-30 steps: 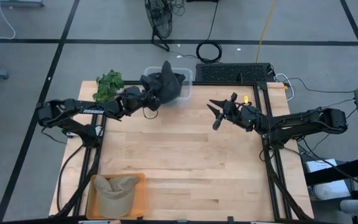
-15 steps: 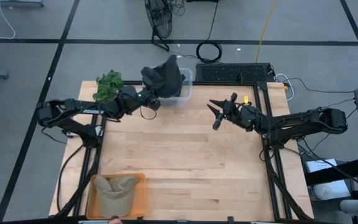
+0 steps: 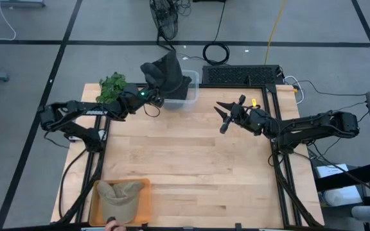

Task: Pick & Place hat
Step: Put the black cap into the transparent bin

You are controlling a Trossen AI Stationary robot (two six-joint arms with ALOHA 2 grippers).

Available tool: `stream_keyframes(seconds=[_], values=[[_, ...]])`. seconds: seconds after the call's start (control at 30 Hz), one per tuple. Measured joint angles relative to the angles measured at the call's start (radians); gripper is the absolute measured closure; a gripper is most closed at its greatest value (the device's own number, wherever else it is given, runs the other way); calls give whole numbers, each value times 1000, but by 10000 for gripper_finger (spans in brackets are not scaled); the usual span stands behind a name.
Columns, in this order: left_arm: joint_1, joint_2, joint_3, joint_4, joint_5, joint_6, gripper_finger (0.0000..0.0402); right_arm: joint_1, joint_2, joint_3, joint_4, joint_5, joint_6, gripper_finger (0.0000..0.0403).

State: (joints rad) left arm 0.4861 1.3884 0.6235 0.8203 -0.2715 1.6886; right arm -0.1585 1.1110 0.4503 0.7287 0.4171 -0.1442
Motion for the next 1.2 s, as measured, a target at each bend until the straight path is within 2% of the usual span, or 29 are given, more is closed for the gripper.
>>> stream_keyframes(seconds=[0.2,0.4,0.63,0.77,0.9,1.2], values=[[7,52,3,11,-37,74,396,-12,0,0,45,0,-71,314],[-13,118,6,45,-81,83,388,-38,0,0,61,0,-77,314],[-66,124,-3,-34,-72,89,389,-59,0,0,60,-2,-62,314],[-75,126,-1,-63,-80,75,370,-58,0,0,60,-3,-60,314],[-73,121,-1,-21,-101,78,356,-58,0,0,60,-3,-59,314],[-76,115,0,129,-120,118,354,-58,0,0,49,-3,-59,314]])
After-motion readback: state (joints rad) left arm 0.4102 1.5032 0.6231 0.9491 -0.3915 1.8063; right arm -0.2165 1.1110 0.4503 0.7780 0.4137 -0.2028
